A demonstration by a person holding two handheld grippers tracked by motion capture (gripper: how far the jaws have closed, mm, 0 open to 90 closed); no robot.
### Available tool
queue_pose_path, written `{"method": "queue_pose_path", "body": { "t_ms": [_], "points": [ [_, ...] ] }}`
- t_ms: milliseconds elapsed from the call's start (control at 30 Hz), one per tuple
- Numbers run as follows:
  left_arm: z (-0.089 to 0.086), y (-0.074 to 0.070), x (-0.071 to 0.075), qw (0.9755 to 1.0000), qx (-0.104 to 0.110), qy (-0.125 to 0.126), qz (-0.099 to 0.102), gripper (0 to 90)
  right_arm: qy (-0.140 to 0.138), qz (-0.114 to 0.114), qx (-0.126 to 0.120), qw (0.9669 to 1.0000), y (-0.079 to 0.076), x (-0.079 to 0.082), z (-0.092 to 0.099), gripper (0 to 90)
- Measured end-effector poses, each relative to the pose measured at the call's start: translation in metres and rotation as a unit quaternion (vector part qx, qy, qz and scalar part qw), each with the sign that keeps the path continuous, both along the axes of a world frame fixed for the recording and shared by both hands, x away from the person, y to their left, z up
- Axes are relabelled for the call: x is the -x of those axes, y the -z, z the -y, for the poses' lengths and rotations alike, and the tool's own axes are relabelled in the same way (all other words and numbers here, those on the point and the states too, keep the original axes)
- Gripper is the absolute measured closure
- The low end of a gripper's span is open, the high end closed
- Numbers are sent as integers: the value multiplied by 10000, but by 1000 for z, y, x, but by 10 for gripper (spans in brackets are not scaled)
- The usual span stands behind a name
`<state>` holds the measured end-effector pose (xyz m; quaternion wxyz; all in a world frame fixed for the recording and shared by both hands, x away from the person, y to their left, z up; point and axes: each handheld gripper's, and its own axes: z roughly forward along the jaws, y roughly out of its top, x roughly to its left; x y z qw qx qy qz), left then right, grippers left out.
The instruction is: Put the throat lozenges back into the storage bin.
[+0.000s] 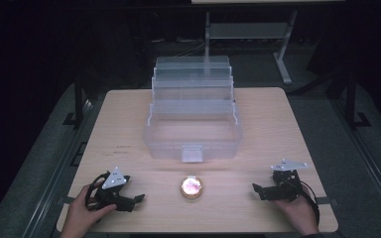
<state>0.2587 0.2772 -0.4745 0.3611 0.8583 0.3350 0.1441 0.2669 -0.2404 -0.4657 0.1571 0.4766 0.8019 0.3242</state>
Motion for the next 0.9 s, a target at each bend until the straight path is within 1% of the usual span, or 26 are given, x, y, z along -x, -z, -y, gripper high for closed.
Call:
{"method": "queue_pose_path", "body": {
  "t_ms": [67, 233, 267, 300, 400, 533, 767, 800, 900],
  "points": [
    [0, 0, 0, 10000, -6, 5, -2, 111, -99, 1, 23, 9999, -2, 2, -3, 46],
    [0, 0, 0, 10000, -4, 1, -2, 111, -198, 25, 23, 9998, -7, 3, -8, 47],
    [0, 0, 0, 10000, -7, 6, -3, 111, -306, 82, 26, 9995, -10, 3, -12, 47],
    [0, 0, 0, 10000, -2, 0, -2, 111, -348, 106, 27, 9993, -12, 3, -14, 46],
    [0, 0, 0, 10000, 4, -1, -6, 111, -421, 130, -7, 9990, -15, 4, -18, 46],
    [0, 0, 0, 10000, 3, 2, -5, 111, -538, 148, 10, 9984, -18, 4, -23, 46],
    [0, 0, 0, 10000, 2, 2, -5, 111, -647, 142, -49, 9978, -22, 4, -30, 46],
    [0, 0, 0, 10000, 2, 0, -5, 111, -727, 171, -50, 9972, -23, 4, -33, 45],
    [0, 0, 0, 10000, 0, 2, -3, 111, -800, 186, -77, 9966, -25, 4, -37, 44]
  ]
}}
